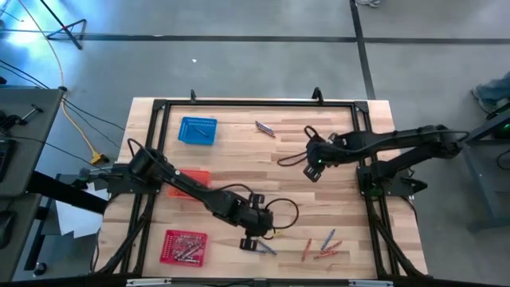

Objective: Sort crayons
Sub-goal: Put the blue crayon into the blue bin

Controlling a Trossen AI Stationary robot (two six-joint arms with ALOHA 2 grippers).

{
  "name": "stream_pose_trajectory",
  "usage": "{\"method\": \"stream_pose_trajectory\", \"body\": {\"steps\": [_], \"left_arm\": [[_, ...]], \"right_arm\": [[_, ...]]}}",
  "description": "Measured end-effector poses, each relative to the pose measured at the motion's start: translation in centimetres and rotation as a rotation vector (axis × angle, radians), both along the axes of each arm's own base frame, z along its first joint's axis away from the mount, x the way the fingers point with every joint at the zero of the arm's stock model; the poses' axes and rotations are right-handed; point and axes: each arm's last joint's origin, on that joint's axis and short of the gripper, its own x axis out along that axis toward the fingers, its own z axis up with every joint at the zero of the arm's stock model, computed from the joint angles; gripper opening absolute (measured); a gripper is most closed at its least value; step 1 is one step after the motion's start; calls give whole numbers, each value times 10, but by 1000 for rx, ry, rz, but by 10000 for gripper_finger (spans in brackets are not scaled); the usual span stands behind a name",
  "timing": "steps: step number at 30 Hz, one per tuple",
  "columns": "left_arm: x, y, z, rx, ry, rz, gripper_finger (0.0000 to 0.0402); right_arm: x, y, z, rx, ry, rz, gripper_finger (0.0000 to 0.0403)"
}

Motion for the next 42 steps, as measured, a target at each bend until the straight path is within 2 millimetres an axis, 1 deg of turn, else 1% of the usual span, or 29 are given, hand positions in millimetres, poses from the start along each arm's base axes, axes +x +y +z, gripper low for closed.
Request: {"method": "stream_pose_trajectory", "body": {"steps": [3,6,10,14,18,24,30,35,42], "left_arm": [[-5,-4,-4,-79,75,7,101],[-5,-9,-9,-107,94,9,101],[0,-14,-25,-129,109,24,101],[6,-17,-41,-175,139,2,101],[11,-18,-40,-233,117,-30,101],[15,-20,-37,-266,61,-42,101],[20,-23,-49,-276,60,-85,101],[20,-23,-66,-269,116,-82,101],[23,-19,-74,-240,118,-114,101]], "right_arm": [[4,4,-5,-14,37,37,149],[5,6,-9,-17,65,45,149],[2,4,-11,-38,113,34,149],[-3,-1,-12,-55,171,10,149],[-7,-7,-13,-54,208,-16,149],[-7,-17,-13,-50,214,-58,149],[-8,-24,-13,-51,220,-69,149],[-8,-25,-13,-46,225,-73,149],[-8,-25,-13,-41,223,-78,149]]}}
